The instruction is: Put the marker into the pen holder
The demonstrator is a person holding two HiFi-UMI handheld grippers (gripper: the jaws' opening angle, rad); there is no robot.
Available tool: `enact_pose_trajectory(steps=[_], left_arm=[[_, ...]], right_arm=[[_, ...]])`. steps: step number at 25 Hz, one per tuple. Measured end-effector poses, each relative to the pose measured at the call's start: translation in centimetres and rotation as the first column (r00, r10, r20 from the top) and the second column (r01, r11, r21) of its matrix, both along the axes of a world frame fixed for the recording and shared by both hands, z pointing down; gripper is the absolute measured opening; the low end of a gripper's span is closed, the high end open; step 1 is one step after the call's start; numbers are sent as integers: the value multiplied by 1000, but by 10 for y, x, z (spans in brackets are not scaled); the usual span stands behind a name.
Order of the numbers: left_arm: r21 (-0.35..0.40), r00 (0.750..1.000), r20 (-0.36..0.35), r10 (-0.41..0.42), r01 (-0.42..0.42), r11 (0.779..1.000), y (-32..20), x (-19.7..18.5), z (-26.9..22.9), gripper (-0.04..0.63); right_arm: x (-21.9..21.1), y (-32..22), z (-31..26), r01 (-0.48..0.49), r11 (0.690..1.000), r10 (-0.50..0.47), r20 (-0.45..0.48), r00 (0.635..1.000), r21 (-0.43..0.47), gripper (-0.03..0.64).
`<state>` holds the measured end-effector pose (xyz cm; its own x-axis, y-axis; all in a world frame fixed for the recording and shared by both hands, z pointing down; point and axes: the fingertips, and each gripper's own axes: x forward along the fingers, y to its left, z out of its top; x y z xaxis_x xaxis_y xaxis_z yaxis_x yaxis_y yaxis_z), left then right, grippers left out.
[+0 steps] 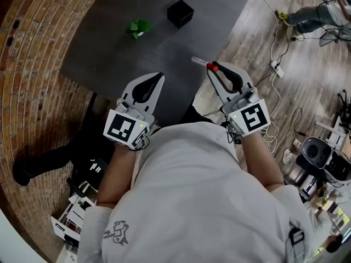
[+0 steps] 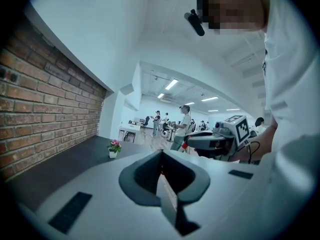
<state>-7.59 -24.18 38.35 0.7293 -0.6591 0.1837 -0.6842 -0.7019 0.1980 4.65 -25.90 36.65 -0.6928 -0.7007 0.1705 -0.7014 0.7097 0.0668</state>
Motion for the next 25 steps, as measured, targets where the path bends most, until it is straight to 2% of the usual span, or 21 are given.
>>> enact_pose_trajectory(steps=[4,17,25], left_arm=[[-8,1000,4,-14,14,1000,-24,7,5,11],[-44,996,48,-77,79,996,-104,5,35,11],[-23,992,77,-98,100,995,-149,7,55,11]], right_arm=[[4,-29,5,14,999,-13,18,1000,-30,71],[4,-124,38,86,995,-86,7,996,-47,71],[2,-169,74,99,990,-98,16,995,-96,72]])
